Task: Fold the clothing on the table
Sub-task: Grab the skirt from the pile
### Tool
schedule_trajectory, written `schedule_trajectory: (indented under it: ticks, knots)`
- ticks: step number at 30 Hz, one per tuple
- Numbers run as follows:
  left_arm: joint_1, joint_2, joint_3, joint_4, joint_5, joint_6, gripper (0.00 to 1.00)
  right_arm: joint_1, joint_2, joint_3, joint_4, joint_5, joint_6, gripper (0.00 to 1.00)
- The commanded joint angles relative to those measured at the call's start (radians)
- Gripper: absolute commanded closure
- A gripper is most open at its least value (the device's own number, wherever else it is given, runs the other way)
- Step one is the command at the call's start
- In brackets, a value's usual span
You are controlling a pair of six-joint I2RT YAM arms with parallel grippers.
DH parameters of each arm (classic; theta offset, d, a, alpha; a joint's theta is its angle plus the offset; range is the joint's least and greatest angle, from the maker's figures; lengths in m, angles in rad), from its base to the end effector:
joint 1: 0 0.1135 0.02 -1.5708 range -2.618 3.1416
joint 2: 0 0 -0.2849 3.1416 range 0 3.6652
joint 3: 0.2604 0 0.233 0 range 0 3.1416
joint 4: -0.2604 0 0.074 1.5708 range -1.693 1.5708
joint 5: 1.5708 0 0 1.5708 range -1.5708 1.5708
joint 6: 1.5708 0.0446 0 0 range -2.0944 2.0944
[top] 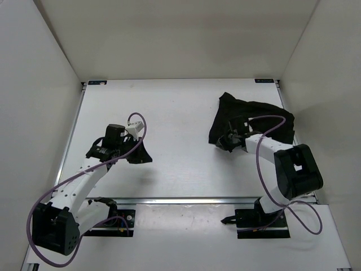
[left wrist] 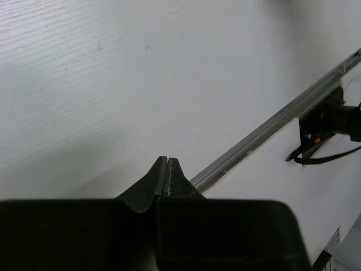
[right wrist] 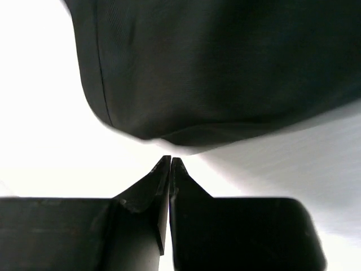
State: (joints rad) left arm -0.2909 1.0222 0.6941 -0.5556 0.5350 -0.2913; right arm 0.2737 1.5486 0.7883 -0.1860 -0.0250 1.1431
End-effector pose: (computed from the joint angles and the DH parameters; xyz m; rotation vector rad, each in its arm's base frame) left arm 0.1613 -0.0720 0.2540 0.2432 2.4856 -0.9078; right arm 0.2765 0.0788 0.1904 1.0955 2.3845 0.5760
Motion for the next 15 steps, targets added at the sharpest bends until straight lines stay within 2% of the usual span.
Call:
schedule_trajectory:
  ticks: [1,3,6,8,10,12,13,14,15]
  knots:
    - [0.029,0.004,0.04,-0.032,-0.008,0.033,1.0,0.114,-0.031,0.035,-0.001,-0.064,-0.114,1.0]
    - [0.025,0.007,0.082,-0.087,-0.07,0.063,0.99,0.189,-0.044,0.066,-0.059,-0.075,-0.178,1.0]
    - [0.029,0.01,0.143,-0.124,-0.141,0.087,0.93,0.3,-0.1,0.066,-0.182,-0.076,-0.226,1.0]
    - [0.044,0.022,0.154,-0.116,-0.141,0.089,0.97,0.329,-0.174,-0.007,-0.248,-0.075,-0.232,1.0]
    - [0.033,0.045,0.15,-0.089,-0.116,0.072,0.84,0.3,-0.324,-0.13,-0.261,-0.069,-0.221,1.0]
    - [0.021,0.061,0.137,-0.052,-0.095,0.041,0.66,0.195,-0.442,-0.24,-0.207,-0.119,-0.189,1.0]
    - [0.016,0.068,0.125,-0.044,-0.08,0.026,0.63,0.112,-0.515,-0.273,-0.192,-0.16,-0.183,0.97]
    - [0.009,0.07,0.125,-0.023,-0.063,0.02,0.55,0.051,-0.548,-0.335,-0.14,-0.177,-0.148,0.84]
    - [0.004,0.07,0.12,-0.006,-0.067,0.002,0.48,0.024,-0.596,-0.381,-0.098,-0.177,-0.113,0.79]
